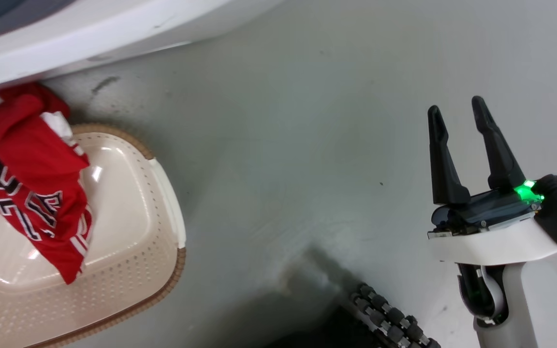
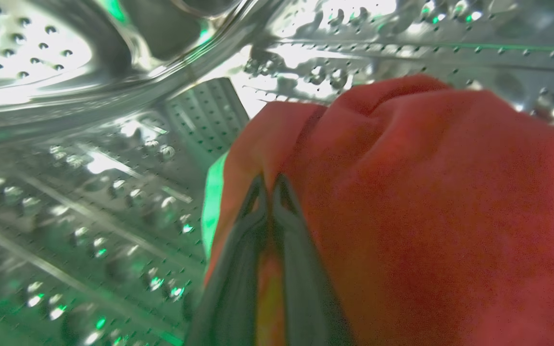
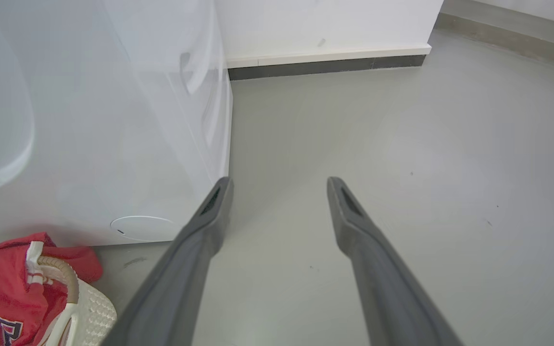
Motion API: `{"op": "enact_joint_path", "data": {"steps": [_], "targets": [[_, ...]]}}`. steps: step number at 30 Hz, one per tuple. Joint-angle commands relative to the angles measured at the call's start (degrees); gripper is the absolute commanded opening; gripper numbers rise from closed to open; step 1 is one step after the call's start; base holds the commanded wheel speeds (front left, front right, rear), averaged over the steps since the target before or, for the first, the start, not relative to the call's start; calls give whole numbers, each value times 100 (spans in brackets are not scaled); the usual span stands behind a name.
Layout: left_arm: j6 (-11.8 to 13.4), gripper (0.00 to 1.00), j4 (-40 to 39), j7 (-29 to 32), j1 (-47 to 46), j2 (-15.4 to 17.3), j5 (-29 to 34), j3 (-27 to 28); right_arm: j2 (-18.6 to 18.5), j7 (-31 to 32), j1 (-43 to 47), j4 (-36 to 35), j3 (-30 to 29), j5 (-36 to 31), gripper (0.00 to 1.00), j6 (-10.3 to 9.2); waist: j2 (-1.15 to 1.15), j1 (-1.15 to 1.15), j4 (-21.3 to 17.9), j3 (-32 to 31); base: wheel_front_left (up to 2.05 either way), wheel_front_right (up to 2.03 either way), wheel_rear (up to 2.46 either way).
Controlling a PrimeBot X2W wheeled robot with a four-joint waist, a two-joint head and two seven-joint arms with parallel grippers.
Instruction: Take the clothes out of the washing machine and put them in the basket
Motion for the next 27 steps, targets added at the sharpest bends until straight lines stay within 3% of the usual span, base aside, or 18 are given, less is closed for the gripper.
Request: {"op": "enact_joint_path", "data": {"steps": [1, 15, 21, 27], "targets": [[-6, 0, 20, -253, 230, 42, -65, -76, 1, -12, -91, 18, -55, -85, 100, -4, 0, 1, 211, -277, 0, 0, 0], [-8, 0, 192, -3082, 2042, -560, -1079, -215, -1, -12, 310, 229, -424, -789, 100, -4, 0, 1, 1057, -1743, 0, 0, 0], [-7, 0, 127, -3659, 2587, -690, -998, -391, -1, -12, 474, 304, -397, -1060, 100, -4, 0, 1, 1343, -2287, 0, 0, 0], [110, 0, -253, -3761, 3097, -772, -881, -120, 0, -11, 623, 388, -439, -1184, 100, -4, 0, 1, 1526, -2711, 0, 0, 0]]}}
